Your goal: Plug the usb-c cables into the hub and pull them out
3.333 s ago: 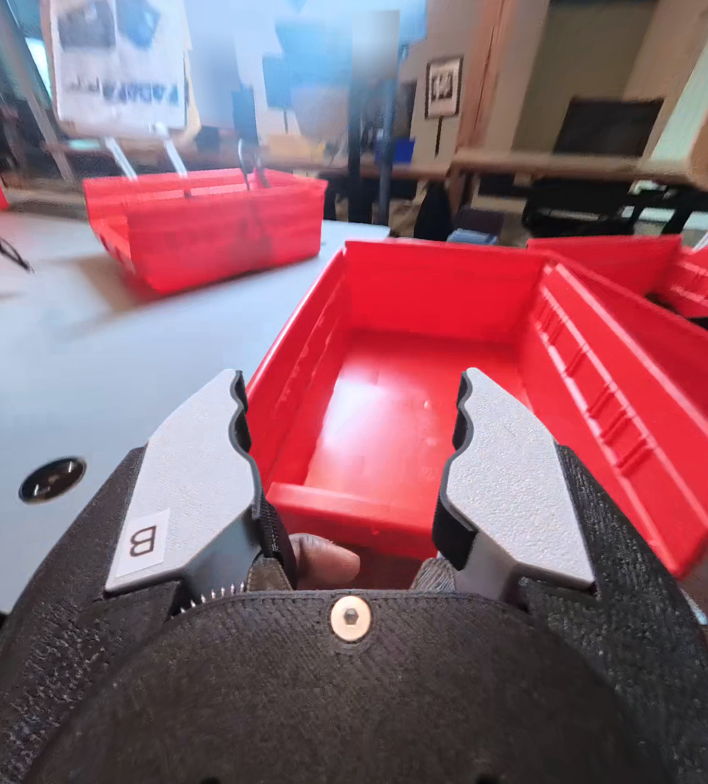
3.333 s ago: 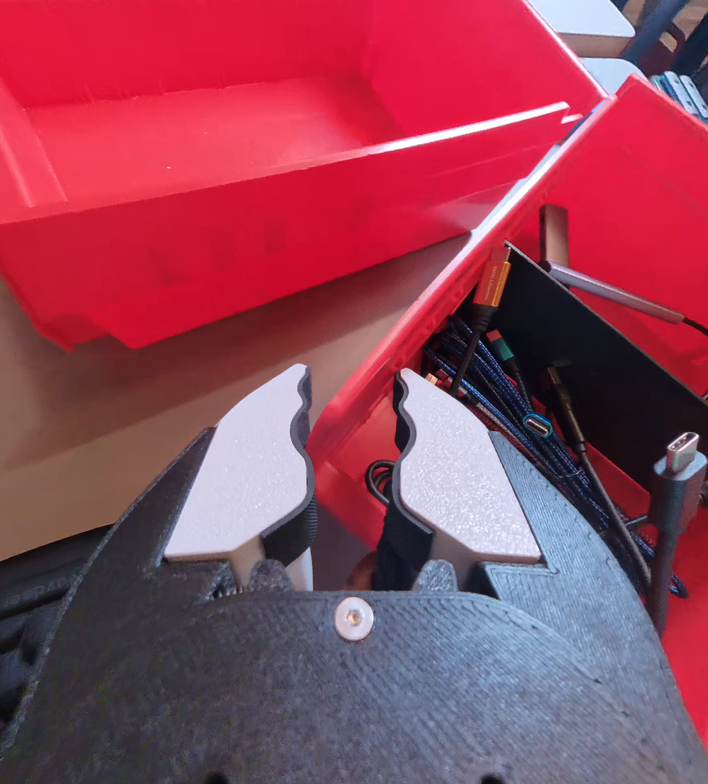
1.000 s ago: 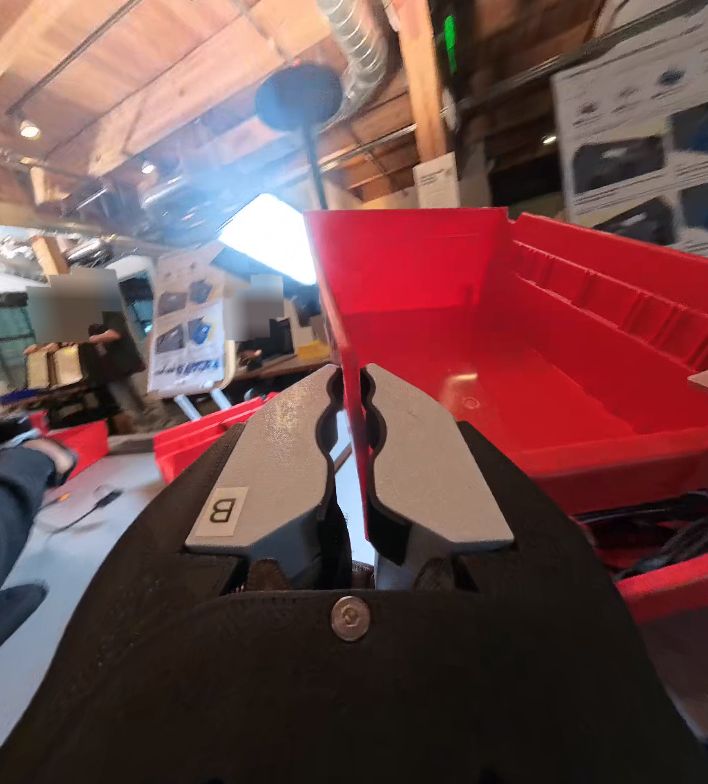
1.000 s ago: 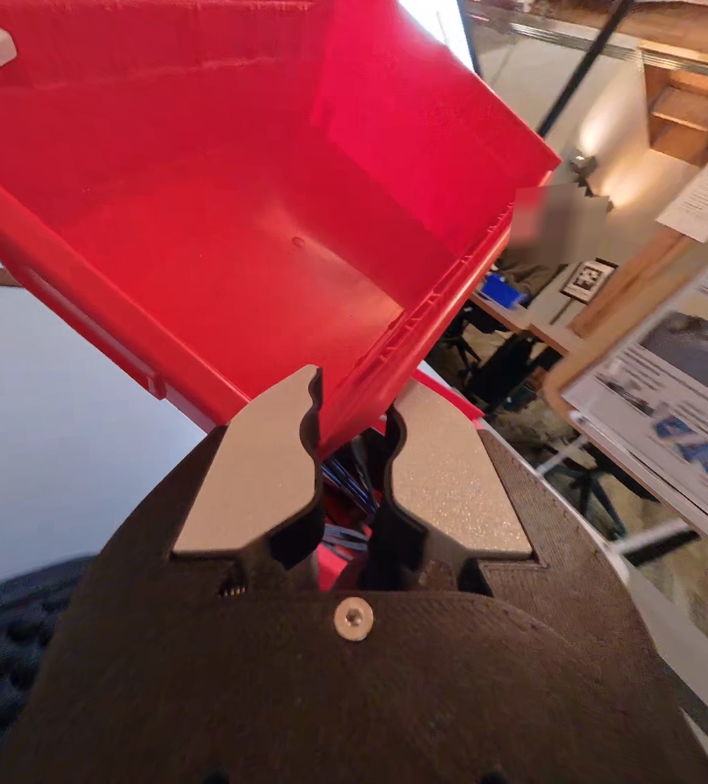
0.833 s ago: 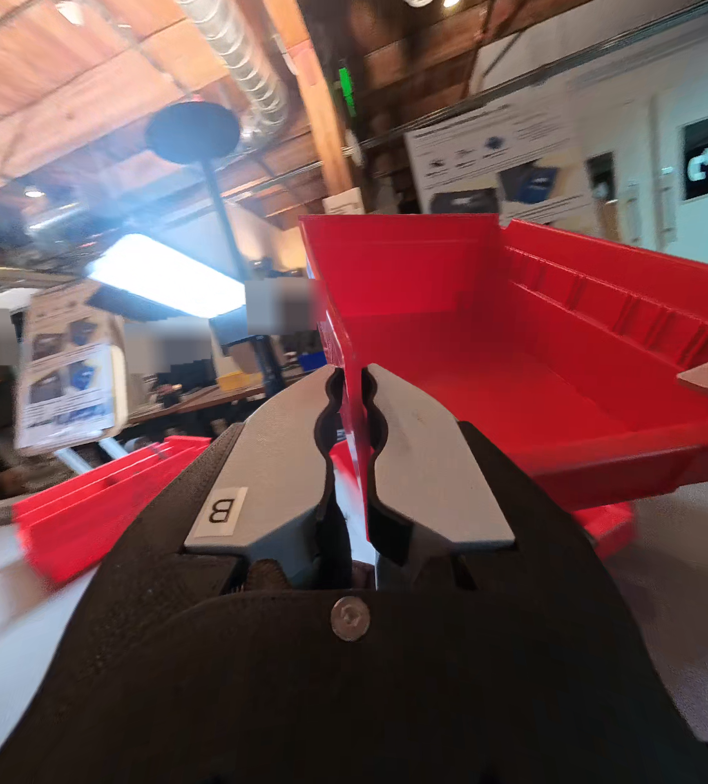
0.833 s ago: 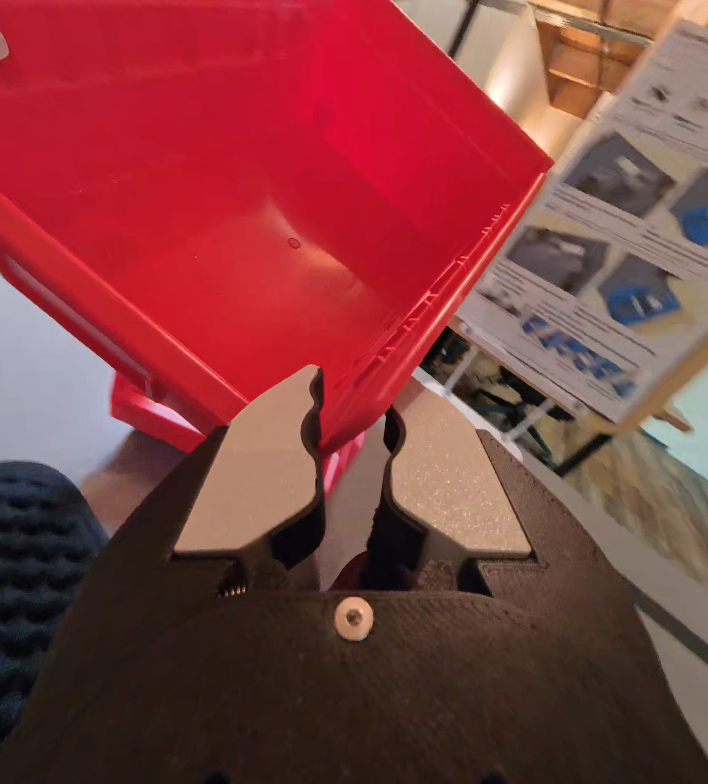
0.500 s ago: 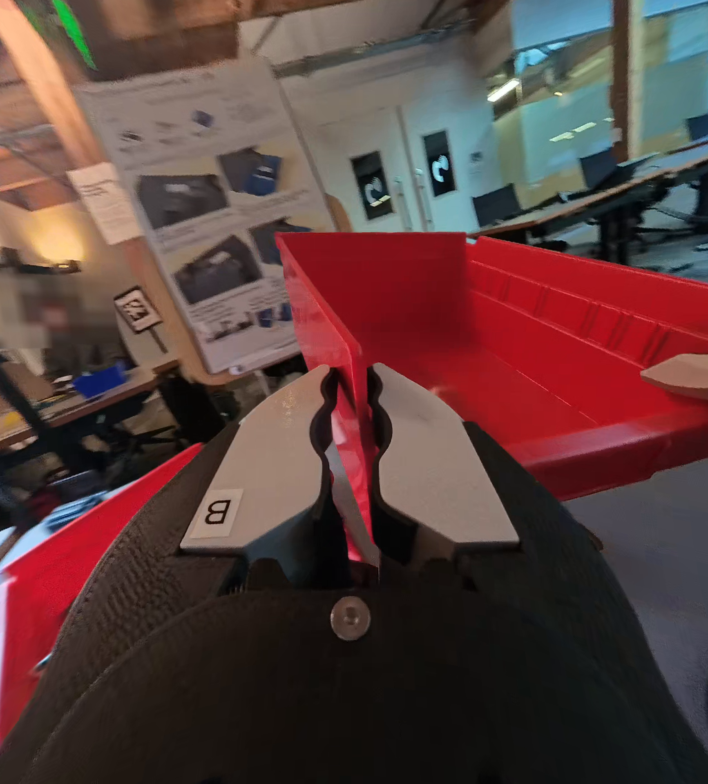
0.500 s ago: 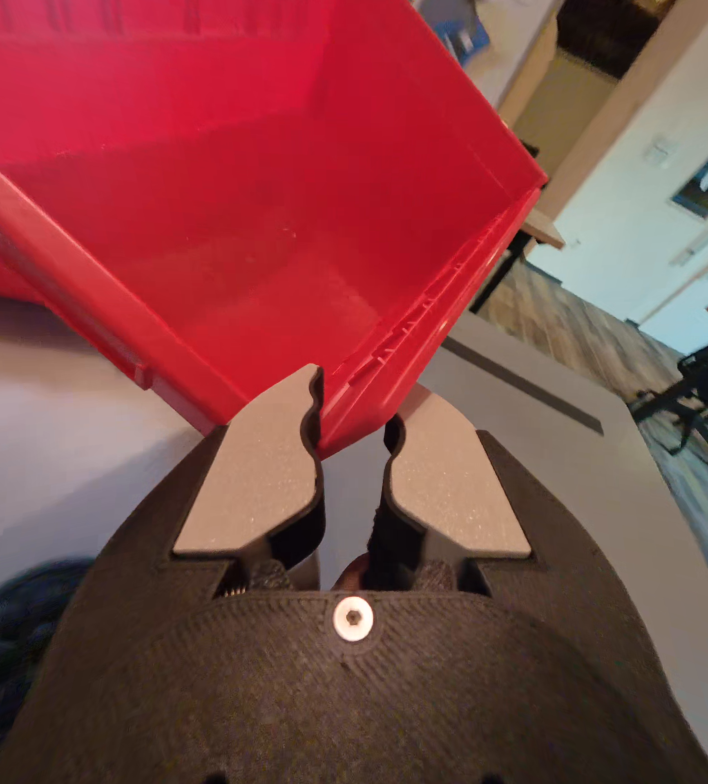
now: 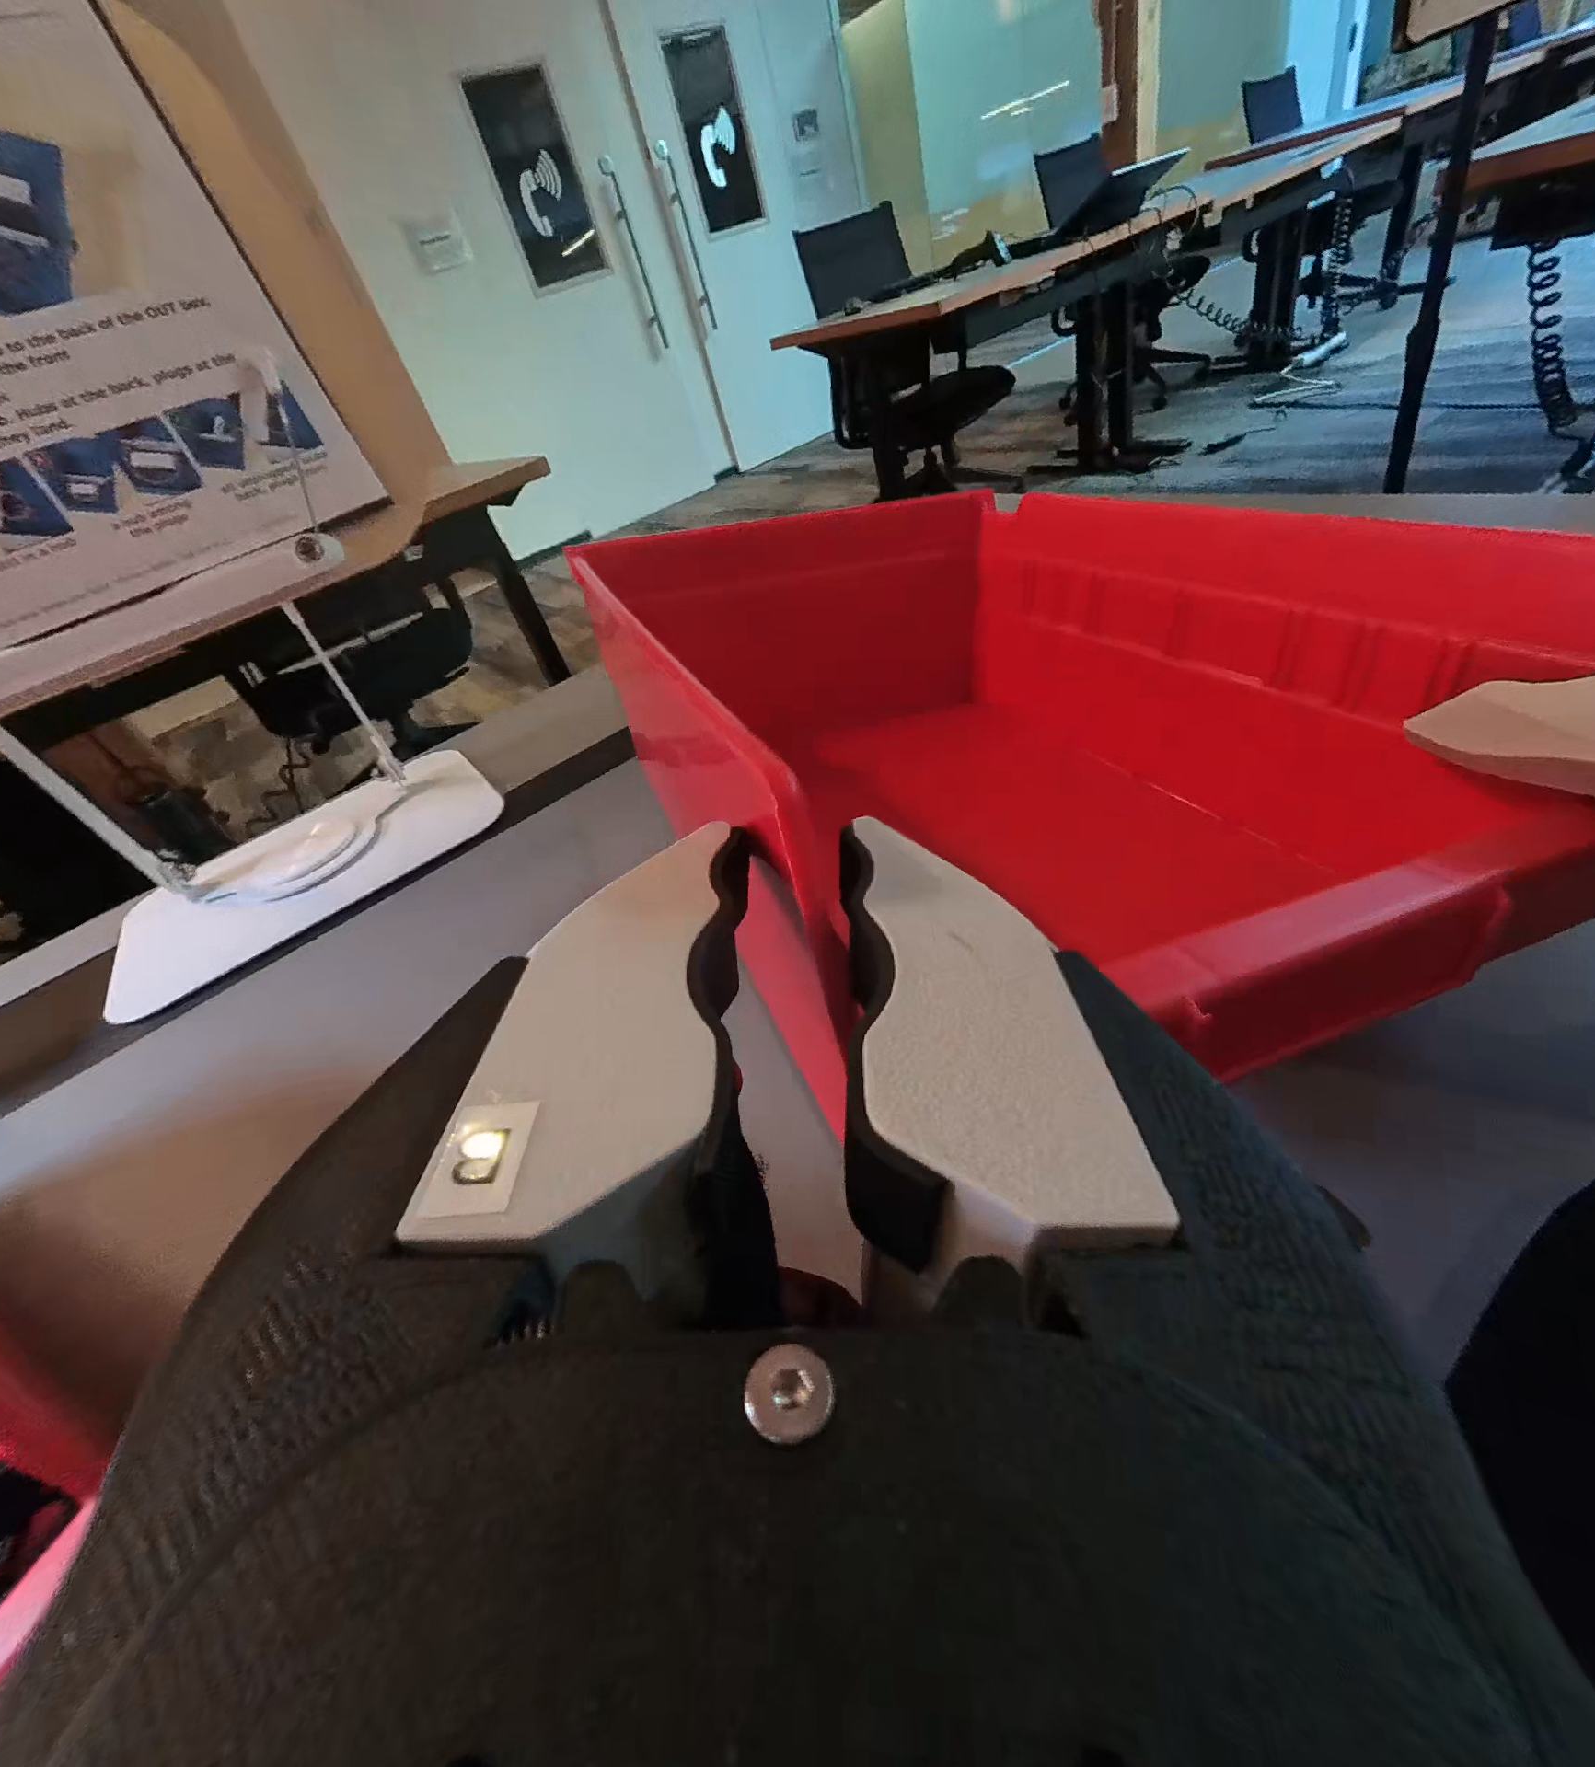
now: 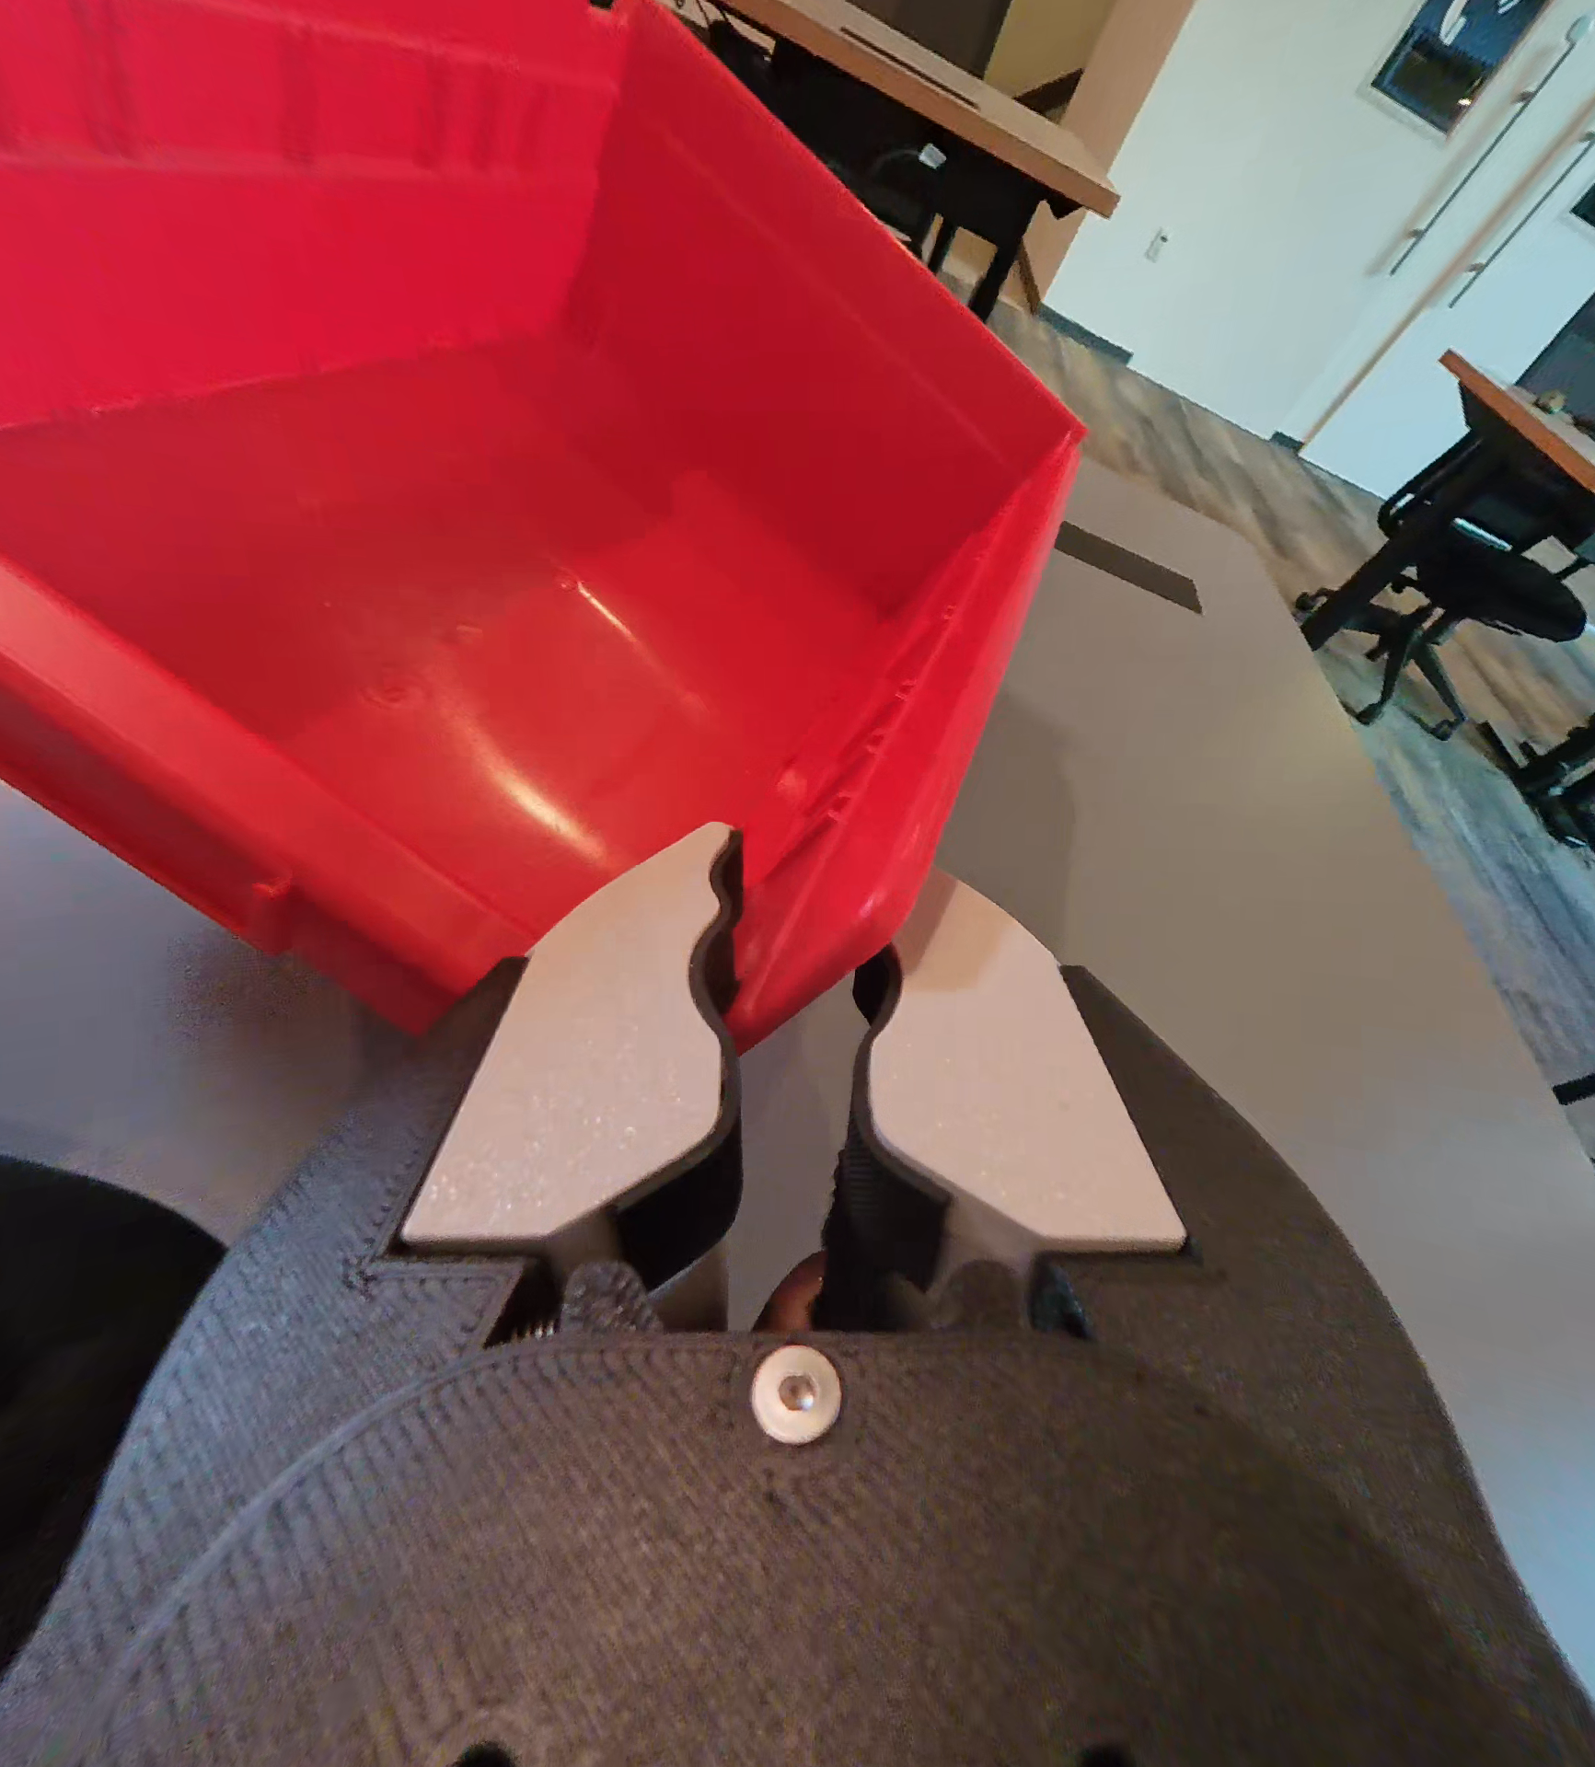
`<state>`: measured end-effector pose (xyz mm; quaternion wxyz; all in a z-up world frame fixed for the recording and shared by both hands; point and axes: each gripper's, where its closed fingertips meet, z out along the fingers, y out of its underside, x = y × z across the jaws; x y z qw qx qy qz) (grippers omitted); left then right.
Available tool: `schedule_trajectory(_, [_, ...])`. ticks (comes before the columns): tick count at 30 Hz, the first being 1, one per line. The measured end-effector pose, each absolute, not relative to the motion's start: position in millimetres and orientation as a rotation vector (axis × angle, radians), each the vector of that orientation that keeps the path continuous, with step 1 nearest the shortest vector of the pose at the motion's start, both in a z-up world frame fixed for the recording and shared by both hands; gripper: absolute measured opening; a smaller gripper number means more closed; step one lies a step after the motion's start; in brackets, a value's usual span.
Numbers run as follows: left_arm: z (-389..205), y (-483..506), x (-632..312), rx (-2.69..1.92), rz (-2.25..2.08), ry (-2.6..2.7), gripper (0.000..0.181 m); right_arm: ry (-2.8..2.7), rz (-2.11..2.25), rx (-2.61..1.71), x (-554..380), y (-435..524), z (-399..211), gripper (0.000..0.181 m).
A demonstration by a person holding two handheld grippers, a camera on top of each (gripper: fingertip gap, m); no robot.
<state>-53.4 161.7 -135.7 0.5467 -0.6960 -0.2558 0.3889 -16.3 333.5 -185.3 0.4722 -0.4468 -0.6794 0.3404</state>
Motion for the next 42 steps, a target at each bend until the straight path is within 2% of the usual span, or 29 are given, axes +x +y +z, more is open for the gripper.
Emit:
schedule_trajectory(4, [-159,168,-54,-1.714,0.845,-0.572,0.025,-1.688,0.759,-1.067,-19,342,-192,0.021])
schedule_trajectory(5, [-166,169,-53,-1.746,0.8,-0.578,0.031,-1.715,0.758,-1.056,-19,341,-195,0.023])
schedule_trajectory(6, [-169,170,-52,-1.764,0.754,-0.584,0.048,-1.737,0.75,-1.047,-19,341,-195,0.029])
schedule_trajectory(7, [-167,170,-51,-1.766,0.732,-0.592,0.065,-1.747,0.713,-1.045,-20,346,-194,0.046])
schedule_trajectory(9, [-154,162,-48,-1.75,0.707,-0.605,0.084,-1.732,0.617,-1.017,-24,360,-185,0.088])
schedule_trajectory(11, [-135,149,-35,-1.729,0.697,-0.559,0.09,-1.669,0.558,-0.969,-26,372,-166,0.107])
schedule_trajectory(14, [-122,100,-17,-1.766,0.79,-0.525,0.088,-1.661,0.63,-0.872,-18,359,-137,0.097])
schedule_trajectory(17, [-144,28,-11,-1.916,0.894,-0.62,0.08,-1.793,0.811,-0.654,-2,304,-119,0.086])
schedule_trajectory(21, [-184,-49,-5,-2.113,0.951,-0.756,0.075,-2.101,0.658,-0.337,10,242,-162,0.076])
schedule_trajectory(26, [-214,-90,-23,-2.255,1.029,-0.804,0.07,-2.246,0.487,-0.246,-2,225,-209,0.058])
schedule_trajectory(28, [-230,-106,-34,-2.358,1.027,-0.854,0.062,-2.263,0.395,-0.25,-8,230,-218,0.053])
schedule_trajectory(29, [-232,-115,-38,-2.413,1.083,-0.85,0.049,-2.263,0.336,-0.245,-11,234,-221,0.052])
schedule_trajectory(30, [-231,-120,-39,-2.464,1.137,-0.801,0.042,-2.267,0.295,-0.237,-11,237,-224,0.048])
schedule_trajectory(32, [-232,-125,-37,-2.516,1.136,-0.767,0.038,-2.26,0.241,-0.23,-12,243,-228,0.035])
schedule_trajectory(42, [-233,-172,-10,-2.567,1.052,-0.695,0.038,-2.27,0.106,-0.281,-9,294,-230,0.035])
